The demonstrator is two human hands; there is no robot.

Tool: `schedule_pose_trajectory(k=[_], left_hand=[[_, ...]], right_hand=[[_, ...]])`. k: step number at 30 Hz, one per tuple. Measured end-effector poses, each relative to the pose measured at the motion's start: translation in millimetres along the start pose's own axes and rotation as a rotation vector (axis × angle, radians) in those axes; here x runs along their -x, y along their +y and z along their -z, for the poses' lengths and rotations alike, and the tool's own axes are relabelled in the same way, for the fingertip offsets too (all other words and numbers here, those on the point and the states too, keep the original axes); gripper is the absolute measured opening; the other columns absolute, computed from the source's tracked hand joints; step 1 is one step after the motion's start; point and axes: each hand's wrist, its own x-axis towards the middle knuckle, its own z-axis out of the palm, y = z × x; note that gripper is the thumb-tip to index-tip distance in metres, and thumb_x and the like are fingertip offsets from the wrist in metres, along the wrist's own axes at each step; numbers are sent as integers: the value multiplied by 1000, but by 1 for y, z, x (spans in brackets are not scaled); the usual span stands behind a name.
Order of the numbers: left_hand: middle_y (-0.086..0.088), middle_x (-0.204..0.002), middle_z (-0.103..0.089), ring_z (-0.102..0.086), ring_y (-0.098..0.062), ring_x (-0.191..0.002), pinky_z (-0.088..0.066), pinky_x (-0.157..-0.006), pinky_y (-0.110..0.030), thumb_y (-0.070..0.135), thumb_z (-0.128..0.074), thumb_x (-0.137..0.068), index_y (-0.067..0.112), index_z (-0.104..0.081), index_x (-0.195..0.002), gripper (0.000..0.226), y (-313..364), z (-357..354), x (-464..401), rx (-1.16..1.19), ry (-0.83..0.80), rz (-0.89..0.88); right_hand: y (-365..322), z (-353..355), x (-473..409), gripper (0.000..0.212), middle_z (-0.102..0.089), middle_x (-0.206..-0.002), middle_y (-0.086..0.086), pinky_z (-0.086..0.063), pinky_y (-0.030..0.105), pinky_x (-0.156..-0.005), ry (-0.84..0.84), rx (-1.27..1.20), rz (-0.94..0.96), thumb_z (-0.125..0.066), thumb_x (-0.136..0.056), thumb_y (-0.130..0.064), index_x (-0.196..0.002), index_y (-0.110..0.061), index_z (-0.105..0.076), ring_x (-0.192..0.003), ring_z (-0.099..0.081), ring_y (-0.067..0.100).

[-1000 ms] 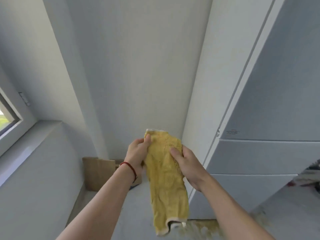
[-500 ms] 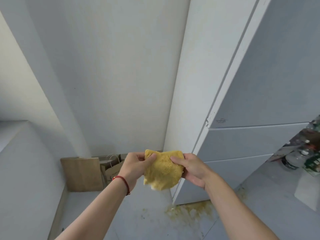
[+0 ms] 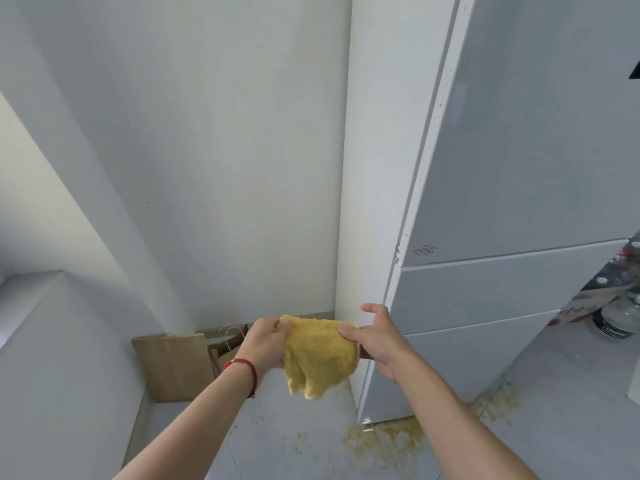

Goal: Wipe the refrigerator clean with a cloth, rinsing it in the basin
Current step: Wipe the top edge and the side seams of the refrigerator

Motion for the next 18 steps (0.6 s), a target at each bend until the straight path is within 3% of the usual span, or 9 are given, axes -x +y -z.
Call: schedule_pose_trajectory(k=[2, 4, 6, 8, 10, 13, 15, 16, 18], left_hand=[[-5, -88, -65, -63, -22, -69, -54, -63, -36, 30, -59, -101, 24, -50, -107, 13, 0, 1, 1, -19, 99, -55], [-4, -79, -65, -58, -25, -65, -51, -64, -37, 28, -62, -99, 38, -52, -114, 20, 6, 3, 4, -19, 84, -181], [0, -83, -76, -69, -27, -75, -58, -76, -39, 18, -66, -97, 32, -66, -113, 21, 21, 7, 12, -64, 26, -265], [2, -90, -80, -75, -19, -88, -60, -86, -32, 5, -72, -90, 24, -73, -107, 26, 34, 12, 16, -150, -9, -291], [12, -85, -79, -74, -4, -84, -56, -81, -18, 1, -74, -83, 26, -76, -99, 30, 43, 14, 15, -291, 58, -353], [26, -80, -74, -68, 10, -84, -45, -74, -2, 2, -73, -82, 29, -78, -88, 28, 60, 13, 9, -380, 205, -457], [25, -82, -72, -66, 9, -87, -46, -75, -6, 8, -70, -84, 32, -76, -87, 25, 74, 13, 1, -402, 262, -477], [19, -84, -73, -67, 3, -86, -52, -76, -14, 12, -68, -86, 34, -74, -89, 23, 82, 12, -4, -393, 260, -470], [5, -92, -69, -69, -13, -80, -61, -68, -31, 21, -64, -92, 36, -66, -98, 17, 99, 8, -14, -305, 237, -446]], right_hand=[[-2, 2, 0, 61, -71, -112, 18, -63, 43, -87, 32, 83, 89, -83, -87, -14, -131, -33, -46, -99, -74, 27], [-11, 11, 2, 43, -75, -105, 13, -61, 43, -94, 5, 136, 168, -83, -87, -15, -121, -30, -62, -99, -74, 26], [-25, 23, 5, 36, -77, -104, 4, -61, 37, -93, -69, 221, 240, -83, -87, -13, -117, -25, -69, -99, -74, 20], [-39, 32, 9, 36, -73, -102, -7, -58, 23, -83, -78, 420, 332, -80, -86, -15, -118, -26, -68, -90, -70, 9], [-50, 33, 13, 29, -64, -99, -10, -45, 13, -68, -20, 662, 421, -75, -89, -21, -116, -27, -66, -83, -59, 4], [-68, 33, 18, 14, -51, -107, -6, -42, 25, -77, 73, 888, 560, -69, -97, -33, -108, -26, -66, -93, -54, 12], [-80, 34, 20, 15, -47, -110, -8, -47, 30, -83, 67, 869, 619, -66, -98, -39, -104, -25, -64, -97, -53, 11], [-87, 36, 21, 15, -52, -106, -10, -49, 31, -81, 57, 821, 615, -64, -99, -40, -100, -25, -62, -93, -55, 8], [-104, 39, 21, 19, -59, -83, -11, -46, 30, -68, 50, 661, 595, -63, -99, -42, -92, -25, -60, -71, -54, 7]])
